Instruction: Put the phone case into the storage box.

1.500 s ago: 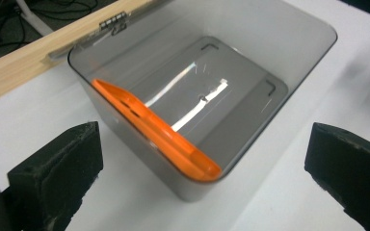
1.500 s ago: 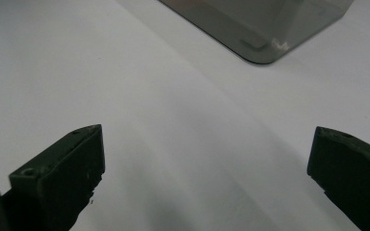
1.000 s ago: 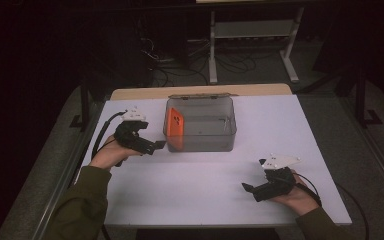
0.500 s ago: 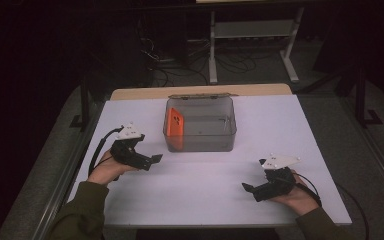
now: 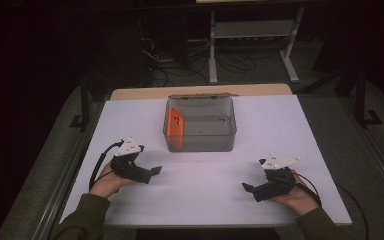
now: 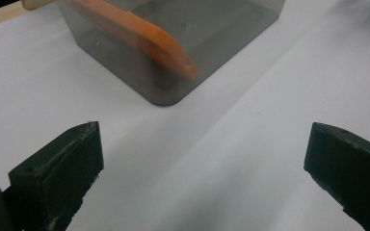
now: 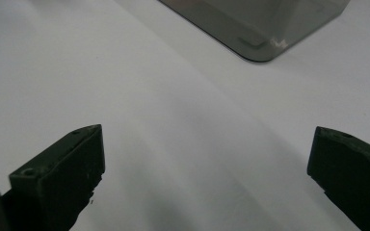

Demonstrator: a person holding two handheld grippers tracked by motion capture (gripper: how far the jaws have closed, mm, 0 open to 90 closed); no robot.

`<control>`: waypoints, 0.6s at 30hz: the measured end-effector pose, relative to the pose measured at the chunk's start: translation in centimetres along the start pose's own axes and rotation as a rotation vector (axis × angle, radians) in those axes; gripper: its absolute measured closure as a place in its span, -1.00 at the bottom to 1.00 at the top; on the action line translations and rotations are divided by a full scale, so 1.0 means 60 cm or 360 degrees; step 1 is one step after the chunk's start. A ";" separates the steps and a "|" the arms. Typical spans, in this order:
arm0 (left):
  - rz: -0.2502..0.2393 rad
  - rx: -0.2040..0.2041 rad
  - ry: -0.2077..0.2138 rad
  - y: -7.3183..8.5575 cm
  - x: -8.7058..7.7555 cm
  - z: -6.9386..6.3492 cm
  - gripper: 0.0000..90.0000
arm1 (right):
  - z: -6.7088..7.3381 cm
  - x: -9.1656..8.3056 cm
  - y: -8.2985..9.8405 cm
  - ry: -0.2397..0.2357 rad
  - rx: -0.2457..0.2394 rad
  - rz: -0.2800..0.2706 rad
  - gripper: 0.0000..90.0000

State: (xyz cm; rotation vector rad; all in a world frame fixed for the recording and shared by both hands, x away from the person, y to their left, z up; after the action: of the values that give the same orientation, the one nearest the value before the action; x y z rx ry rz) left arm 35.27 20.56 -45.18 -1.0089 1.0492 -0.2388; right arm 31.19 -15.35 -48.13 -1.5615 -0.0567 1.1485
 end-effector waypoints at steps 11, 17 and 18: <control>-0.0018 0.0026 0.0014 0.023 0.001 -0.017 -1.00 | 0.000 0.000 0.000 0.0000 0.0001 0.0000 -1.00; -0.0038 0.0032 0.0012 0.036 -0.005 -0.020 -1.00 | -0.001 0.000 0.000 0.0005 0.0010 0.0003 -1.00; -0.0049 0.0036 0.0006 0.038 -0.007 -0.020 -1.00 | -0.001 0.000 0.000 0.0005 0.0010 0.0003 -1.00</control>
State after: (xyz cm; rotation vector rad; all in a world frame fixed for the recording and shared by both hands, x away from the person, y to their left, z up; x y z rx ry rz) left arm 33.46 21.35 -46.85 -1.0053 1.0327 -0.2770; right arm 31.21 -15.37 -48.16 -1.5581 -0.0496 1.1463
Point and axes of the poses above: each handheld gripper's, and its own axes: x roughly forward along the jaws, y roughly out of its underside, z roughly to its left, the point moved 7 cm from there along x, roughly forward along the jaws, and after that the axes turned 8 degrees about x, right-handed, at the moved point
